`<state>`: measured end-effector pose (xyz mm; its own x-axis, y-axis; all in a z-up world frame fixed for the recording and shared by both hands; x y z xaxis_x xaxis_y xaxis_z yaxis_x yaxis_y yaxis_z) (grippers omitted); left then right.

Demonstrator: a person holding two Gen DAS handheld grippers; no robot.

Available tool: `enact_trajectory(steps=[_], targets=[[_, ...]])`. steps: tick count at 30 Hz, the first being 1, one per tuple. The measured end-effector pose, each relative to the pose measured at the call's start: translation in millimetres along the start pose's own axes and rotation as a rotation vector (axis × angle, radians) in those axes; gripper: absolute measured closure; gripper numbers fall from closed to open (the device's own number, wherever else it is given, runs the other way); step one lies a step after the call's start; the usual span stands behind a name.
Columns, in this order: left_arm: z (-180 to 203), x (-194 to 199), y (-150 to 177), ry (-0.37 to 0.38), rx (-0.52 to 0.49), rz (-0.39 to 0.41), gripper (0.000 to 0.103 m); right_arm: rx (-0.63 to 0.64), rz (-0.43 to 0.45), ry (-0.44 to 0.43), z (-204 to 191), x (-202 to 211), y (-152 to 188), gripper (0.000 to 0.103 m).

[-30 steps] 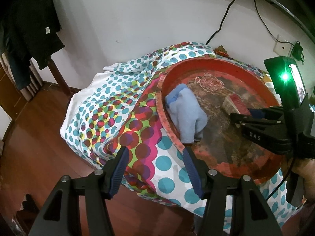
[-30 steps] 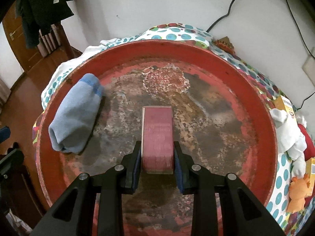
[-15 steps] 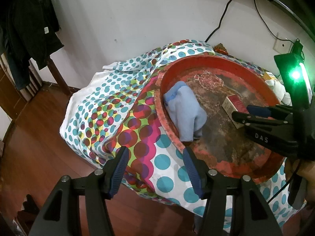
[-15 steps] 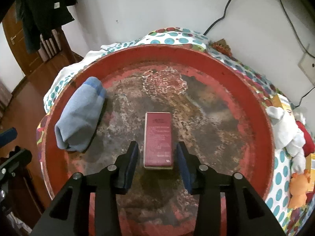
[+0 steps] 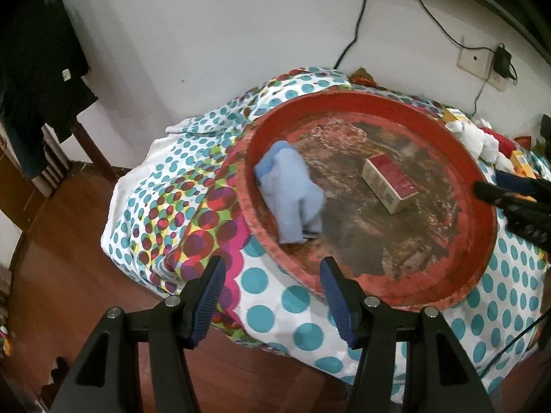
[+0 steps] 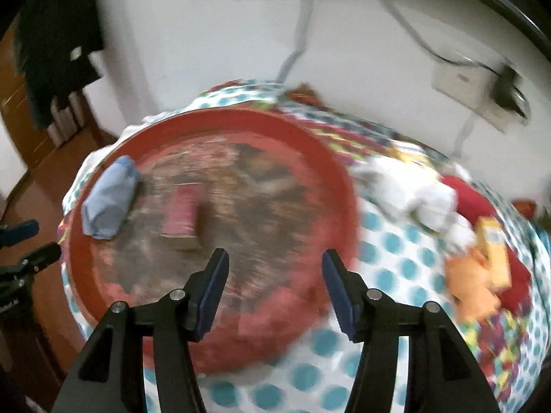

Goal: Organize objects
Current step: 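Move the right gripper back to the yellow box and grasp it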

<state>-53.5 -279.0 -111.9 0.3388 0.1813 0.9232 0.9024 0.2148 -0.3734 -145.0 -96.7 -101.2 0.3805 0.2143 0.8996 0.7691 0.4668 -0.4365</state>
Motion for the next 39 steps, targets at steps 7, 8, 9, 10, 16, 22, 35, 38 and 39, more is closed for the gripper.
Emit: enact_trajectory(steps=[7, 8, 9, 10, 16, 22, 35, 38, 39], targets=[[32.0, 7.4, 4.2, 0.028, -0.068, 0.010, 0.045, -0.177, 0.029, 0.066, 102.1, 22.6, 39.8, 0.049], [37.7, 9.0, 5.1, 0.034, -0.081, 0.011, 0.045, -0.194, 0.033, 0.072, 116.0, 24.1, 44.6, 0.049], [42.4, 10.6, 5.6, 0.040, -0.090, 0.013, 0.045, -0.221, 0.034, 0.082, 133.0, 26.9, 52.0, 0.049], [47.7, 12.0, 6.4, 0.045, -0.100, 0.016, 0.045, -0.245, 0.035, 0.098, 146.8, 30.0, 57.9, 0.049], [77.5, 17.0, 13.1, 0.057, -0.162, 0.020, 0.045, -0.350, 0.027, 0.126, 210.5, 37.3, 89.2, 0.049], [102.7, 19.8, 21.8, 0.059, -0.218, 0.022, 0.045, -0.370, 0.031, 0.083, 224.1, 28.1, 97.4, 0.050], [132.3, 14.8, 34.9, 0.046, -0.303, 0.010, 0.045, -0.403, 0.062, -0.003, 230.3, 6.6, 30.5, 0.050], [134.9, 11.0, 36.9, 0.042, -0.314, -0.002, 0.045, -0.413, 0.030, 0.000, 236.9, -8.2, 17.2, 0.050], [135.4, 9.5, 37.4, 0.042, -0.316, -0.006, 0.045, -0.411, 0.016, 0.009, 238.6, -12.3, 14.7, 0.050]])
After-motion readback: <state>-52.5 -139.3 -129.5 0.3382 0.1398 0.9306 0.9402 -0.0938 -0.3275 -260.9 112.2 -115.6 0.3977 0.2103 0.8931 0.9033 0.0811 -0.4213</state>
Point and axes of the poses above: each gripper's, at about its wrist camera, not at the fingertips, and x roughly against the way its jaws point, z to its right, y to its underside, the point moved 7 cm from there along -x, roughly the way its jaws point, and after that the axes turned 13 degrees about -z, right-handed, at the moved point
